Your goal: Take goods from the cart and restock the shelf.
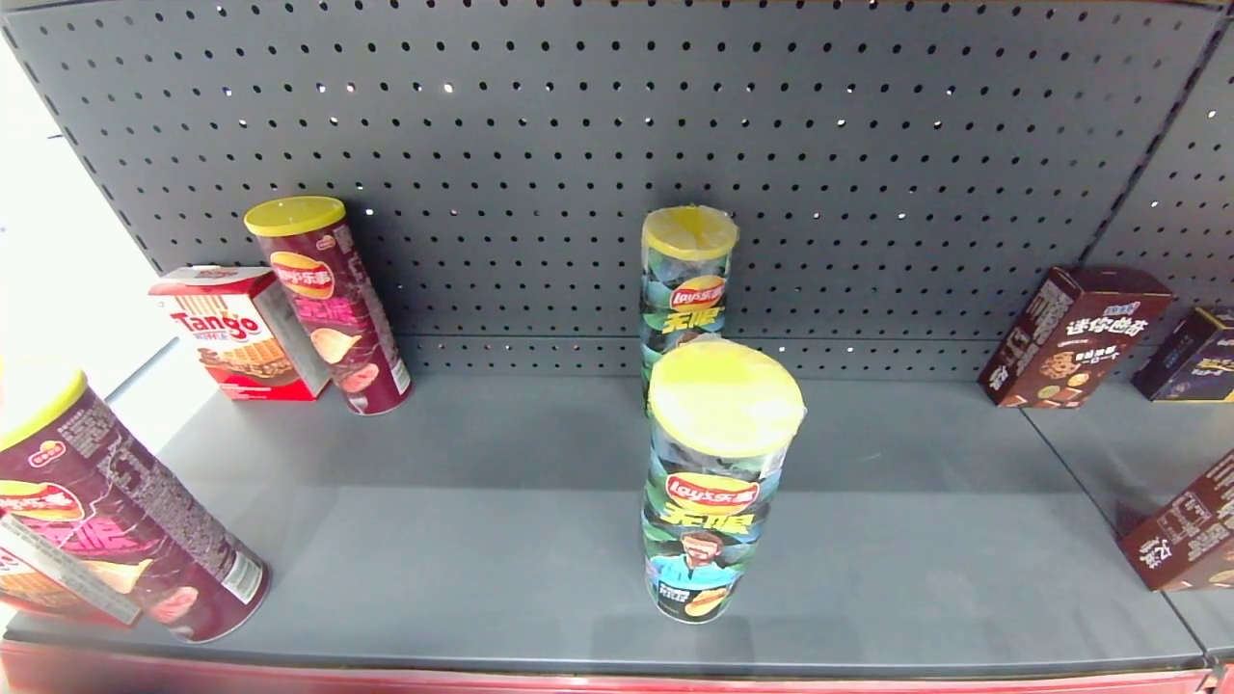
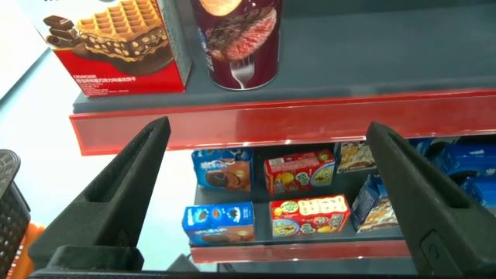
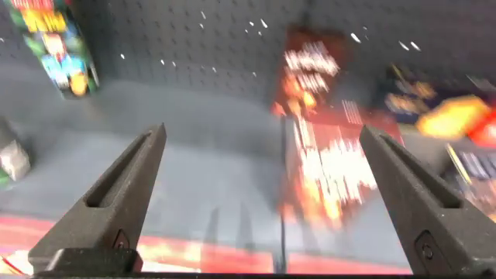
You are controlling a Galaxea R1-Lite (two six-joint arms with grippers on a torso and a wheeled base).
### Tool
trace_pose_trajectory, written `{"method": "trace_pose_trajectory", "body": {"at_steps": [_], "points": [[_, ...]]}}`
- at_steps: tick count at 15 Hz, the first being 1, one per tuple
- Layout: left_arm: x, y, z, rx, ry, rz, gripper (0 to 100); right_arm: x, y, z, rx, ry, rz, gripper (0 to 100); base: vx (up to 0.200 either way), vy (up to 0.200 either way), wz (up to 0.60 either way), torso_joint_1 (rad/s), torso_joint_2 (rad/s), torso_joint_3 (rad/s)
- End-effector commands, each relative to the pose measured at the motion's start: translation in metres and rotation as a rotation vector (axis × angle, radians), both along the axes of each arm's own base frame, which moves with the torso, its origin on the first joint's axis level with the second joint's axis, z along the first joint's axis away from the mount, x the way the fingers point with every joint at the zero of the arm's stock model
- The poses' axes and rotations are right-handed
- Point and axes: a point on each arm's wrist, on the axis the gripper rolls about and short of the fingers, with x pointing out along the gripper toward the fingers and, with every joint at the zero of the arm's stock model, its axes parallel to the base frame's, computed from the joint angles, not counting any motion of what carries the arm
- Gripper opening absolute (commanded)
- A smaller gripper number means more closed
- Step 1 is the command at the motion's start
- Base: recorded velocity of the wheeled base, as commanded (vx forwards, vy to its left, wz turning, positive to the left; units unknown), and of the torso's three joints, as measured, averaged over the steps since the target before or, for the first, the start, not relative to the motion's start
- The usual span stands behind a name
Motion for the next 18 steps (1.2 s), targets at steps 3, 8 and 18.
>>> {"method": "trace_pose_trajectory", "body": {"at_steps": [3,8,18], "points": [[0.0,0.0,0.0,0.001,0.0,-0.002,100,-0.028,-0.001,-0.103,0.012,0.026,-0.053,100,0.0,0.0,0.0,0.0,0.0,0.0],[0.0,0.0,0.0,0.001,0.0,-0.002,100,-0.015,-0.001,-0.134,0.079,0.088,-0.079,100,0.0,0.0,0.0,0.0,0.0,0.0],[0.0,0.0,0.001,-0.025,-0.001,0.004,100,-0.015,-0.001,-0.134,0.096,0.085,-0.076,100,0.0,0.0,0.0,0.0,0.0,0.0]]}}
